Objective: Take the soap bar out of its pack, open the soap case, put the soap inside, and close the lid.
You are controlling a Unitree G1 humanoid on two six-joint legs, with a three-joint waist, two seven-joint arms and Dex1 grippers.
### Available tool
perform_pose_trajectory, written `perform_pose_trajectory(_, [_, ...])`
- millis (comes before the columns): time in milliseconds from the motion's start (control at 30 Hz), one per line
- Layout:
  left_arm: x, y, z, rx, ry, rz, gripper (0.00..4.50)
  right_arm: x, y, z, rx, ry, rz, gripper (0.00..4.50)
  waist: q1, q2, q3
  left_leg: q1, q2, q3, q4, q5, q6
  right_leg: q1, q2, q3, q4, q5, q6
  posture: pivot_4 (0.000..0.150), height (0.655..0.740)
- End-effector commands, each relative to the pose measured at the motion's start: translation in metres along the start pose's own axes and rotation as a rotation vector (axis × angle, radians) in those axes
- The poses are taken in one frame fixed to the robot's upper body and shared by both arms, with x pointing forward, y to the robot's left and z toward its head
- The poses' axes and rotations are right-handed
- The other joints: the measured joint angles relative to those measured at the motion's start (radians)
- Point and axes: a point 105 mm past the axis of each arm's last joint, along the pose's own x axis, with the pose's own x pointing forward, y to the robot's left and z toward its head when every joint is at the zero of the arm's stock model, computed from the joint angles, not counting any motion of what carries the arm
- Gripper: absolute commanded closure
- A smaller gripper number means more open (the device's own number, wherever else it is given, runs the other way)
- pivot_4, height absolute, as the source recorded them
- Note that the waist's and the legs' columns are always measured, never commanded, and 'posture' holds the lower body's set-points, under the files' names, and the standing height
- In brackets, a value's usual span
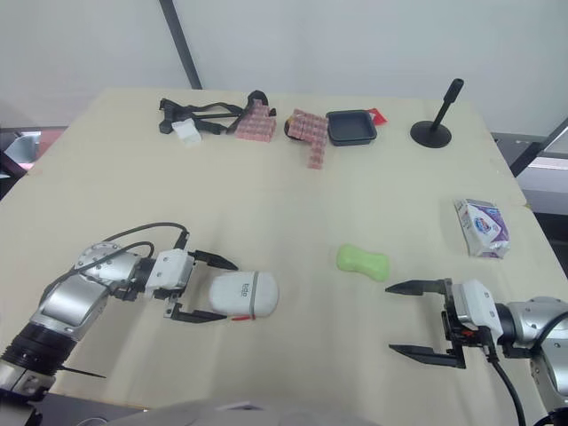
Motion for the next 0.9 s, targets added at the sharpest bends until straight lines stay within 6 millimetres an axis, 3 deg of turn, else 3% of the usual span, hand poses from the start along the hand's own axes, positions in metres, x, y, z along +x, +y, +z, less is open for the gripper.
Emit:
perform_pose_trajectory(33, [-0.0006,0.0053,0.0037,0.028,0.002,0.011,0.0,-0.0044,-0.0021,0.0047,-0.038,0.012,0.005,0.03,0.0,0.0,0.0,0.0,0.0,0.0,0.0,0.0,0.0,0.0,0.0,0.0,0.0,0.0,0.0,0.15,0.74])
perform_pose_trajectory(900, [0.0071,0.0014,-0.0032,0.052,-0.006,-0.013,0.0,-0.0056,-0.0019,-0.0002,-0.044,0.033,-0.015,0.03,0.0,0.0,0.0,0.0,0.0,0.0,0.0,0.0,0.0,0.0,0.0,0.0,0.0,0.0,0.0,0.15,0.74])
